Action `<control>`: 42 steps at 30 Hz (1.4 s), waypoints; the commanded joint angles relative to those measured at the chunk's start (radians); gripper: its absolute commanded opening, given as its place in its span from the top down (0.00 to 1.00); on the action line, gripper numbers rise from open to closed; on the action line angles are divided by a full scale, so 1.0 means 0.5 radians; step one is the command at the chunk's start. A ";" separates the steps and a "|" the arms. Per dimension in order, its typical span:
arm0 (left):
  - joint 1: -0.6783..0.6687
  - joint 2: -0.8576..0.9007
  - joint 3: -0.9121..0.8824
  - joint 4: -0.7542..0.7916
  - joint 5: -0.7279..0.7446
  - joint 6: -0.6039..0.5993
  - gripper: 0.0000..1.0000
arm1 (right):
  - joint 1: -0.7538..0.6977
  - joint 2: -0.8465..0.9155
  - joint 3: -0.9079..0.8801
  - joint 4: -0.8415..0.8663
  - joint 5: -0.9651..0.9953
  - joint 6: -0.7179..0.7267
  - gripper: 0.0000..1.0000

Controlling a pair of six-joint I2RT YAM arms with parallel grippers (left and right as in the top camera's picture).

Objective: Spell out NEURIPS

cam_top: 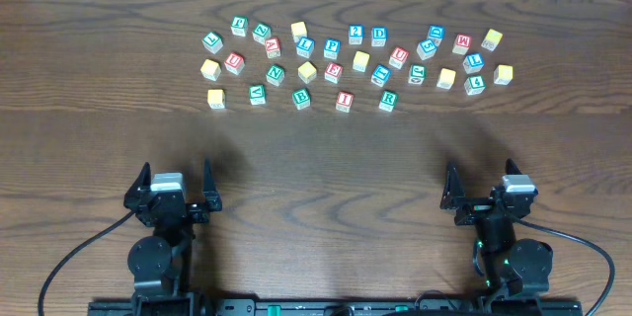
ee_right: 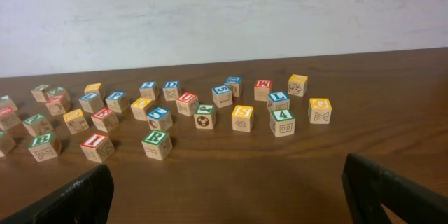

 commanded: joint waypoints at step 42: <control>-0.053 3.359 3.896 -1.659 0.275 -0.013 0.02 | 0.004 -0.002 -0.005 -0.005 -0.011 -0.015 0.01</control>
